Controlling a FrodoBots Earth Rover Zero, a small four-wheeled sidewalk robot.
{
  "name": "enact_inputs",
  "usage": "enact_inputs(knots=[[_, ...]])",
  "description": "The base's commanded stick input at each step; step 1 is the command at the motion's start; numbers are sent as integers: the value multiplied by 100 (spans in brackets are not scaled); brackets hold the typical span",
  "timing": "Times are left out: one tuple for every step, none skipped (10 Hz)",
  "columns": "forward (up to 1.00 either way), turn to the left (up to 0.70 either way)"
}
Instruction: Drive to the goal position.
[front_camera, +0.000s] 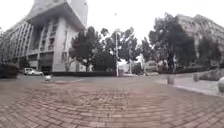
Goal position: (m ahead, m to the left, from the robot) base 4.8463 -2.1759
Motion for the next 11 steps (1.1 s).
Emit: enact_inputs(knots=[[45, 0], [45, 0], [45, 0], [45, 0], [45, 0], [45, 0], [45, 0], [45, 0], [45, 0], [45, 0], [45, 0]])
